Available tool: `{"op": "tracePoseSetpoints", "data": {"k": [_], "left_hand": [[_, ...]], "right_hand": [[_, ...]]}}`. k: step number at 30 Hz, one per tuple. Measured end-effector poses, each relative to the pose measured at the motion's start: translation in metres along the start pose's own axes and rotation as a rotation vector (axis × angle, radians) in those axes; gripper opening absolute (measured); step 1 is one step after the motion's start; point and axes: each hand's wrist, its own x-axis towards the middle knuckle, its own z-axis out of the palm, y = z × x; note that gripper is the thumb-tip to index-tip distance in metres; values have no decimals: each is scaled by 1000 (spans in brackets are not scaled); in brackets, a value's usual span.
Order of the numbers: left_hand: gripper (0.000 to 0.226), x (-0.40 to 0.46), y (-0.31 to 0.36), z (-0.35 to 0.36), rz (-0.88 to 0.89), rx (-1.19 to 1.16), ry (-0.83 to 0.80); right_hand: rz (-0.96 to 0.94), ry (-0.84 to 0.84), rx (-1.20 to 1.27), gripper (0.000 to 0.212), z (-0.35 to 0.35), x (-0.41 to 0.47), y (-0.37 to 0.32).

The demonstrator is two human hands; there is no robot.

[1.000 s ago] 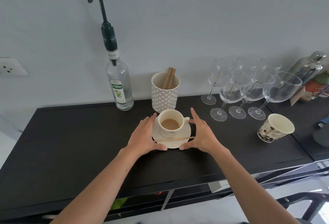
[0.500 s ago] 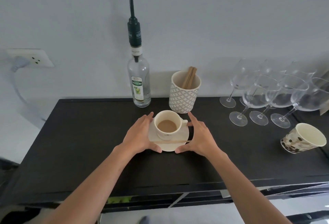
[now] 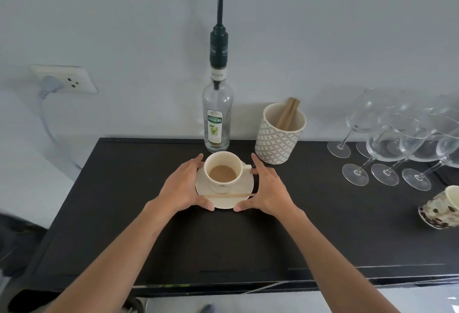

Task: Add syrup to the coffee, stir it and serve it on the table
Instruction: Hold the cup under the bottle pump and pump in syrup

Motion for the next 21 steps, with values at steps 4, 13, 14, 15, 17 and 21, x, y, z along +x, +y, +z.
{"op": "tracePoseSetpoints", "data": {"k": [4,13,14,15,17,21], "left_hand": [[141,7,-9,-5,8,-16,-3],[144,18,-22,-9,58,9,-29],[144,19,-24,-9,57,13,-35],[144,19,-25,-10,57,14,-41],[146,21,-28,-11,50,12,-54],[150,22,-29,-13,18,18,-83]], "right_hand": [[11,12,-1,150,4,7,-6],[37,48,1,150,11,8,-11],[38,51,2,149,12,8,-11],[37,55,6,149,14,8,-11],[32,64,10,150,17,8,-11],[21,74,1,150,21,8,-11]]}}
